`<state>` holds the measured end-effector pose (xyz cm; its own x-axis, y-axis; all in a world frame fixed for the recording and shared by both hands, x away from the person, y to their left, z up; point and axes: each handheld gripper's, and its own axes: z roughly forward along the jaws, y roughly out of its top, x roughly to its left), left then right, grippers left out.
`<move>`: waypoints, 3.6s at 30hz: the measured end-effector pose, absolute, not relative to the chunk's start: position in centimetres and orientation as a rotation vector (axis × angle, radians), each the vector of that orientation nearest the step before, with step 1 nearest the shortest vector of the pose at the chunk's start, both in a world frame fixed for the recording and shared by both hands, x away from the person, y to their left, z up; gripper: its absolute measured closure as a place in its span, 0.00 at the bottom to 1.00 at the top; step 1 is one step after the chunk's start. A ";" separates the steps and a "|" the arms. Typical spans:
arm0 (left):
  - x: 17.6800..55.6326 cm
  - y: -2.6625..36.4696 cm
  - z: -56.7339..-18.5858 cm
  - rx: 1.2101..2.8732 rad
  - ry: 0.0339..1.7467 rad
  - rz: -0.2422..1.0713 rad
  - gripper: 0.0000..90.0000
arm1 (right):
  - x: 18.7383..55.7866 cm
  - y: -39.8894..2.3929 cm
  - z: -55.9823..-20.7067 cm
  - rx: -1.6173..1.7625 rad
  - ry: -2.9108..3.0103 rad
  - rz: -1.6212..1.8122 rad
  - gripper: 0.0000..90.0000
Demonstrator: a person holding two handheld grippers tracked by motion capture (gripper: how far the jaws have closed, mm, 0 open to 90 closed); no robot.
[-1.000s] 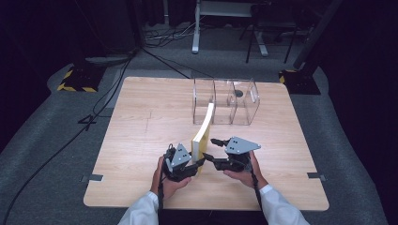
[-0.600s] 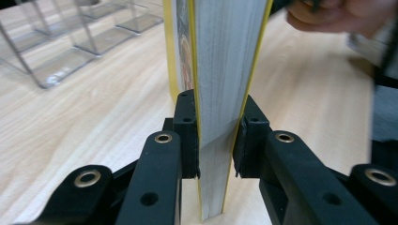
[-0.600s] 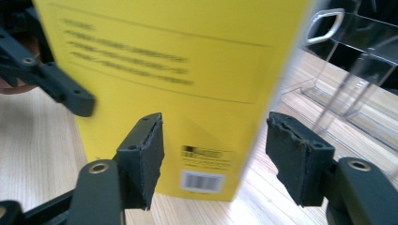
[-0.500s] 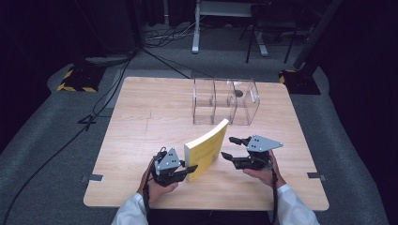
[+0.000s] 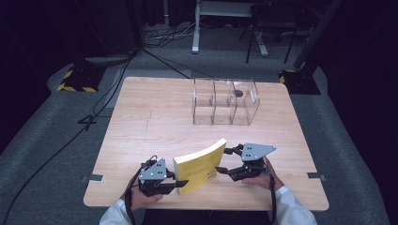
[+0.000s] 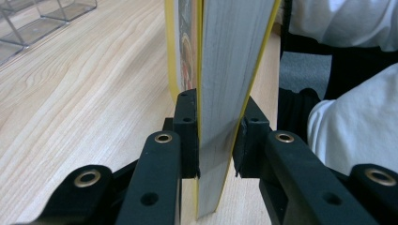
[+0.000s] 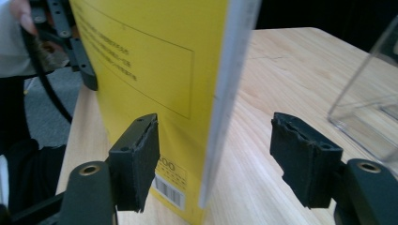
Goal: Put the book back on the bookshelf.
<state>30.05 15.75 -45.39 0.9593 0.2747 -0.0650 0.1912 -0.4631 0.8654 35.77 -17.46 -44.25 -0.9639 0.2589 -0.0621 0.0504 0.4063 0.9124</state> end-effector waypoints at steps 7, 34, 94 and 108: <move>30.5 15.9 -45.3 2.090 0.347 0.182 0.81 | 35.6 -16.6 -44.7 0.184 2.508 1.618 0.50; 36.3 9.9 -45.6 2.042 0.359 0.179 0.59 | 33.8 -20.5 -43.5 0.233 2.374 1.626 0.80; 34.2 14.2 -48.5 2.200 0.816 0.408 0.23 | 35.6 -23.7 -43.7 0.558 2.207 1.488 0.85; 33.6 18.6 -49.9 2.235 1.031 0.449 0.19 | 36.4 -26.6 -43.0 0.702 2.070 1.433 0.85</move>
<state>33.61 18.64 -49.91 0.6360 0.7705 0.0427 0.5563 -0.4961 0.6667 36.37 -26.57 -43.00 -0.7296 0.6724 -0.1248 0.1202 0.3056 0.9445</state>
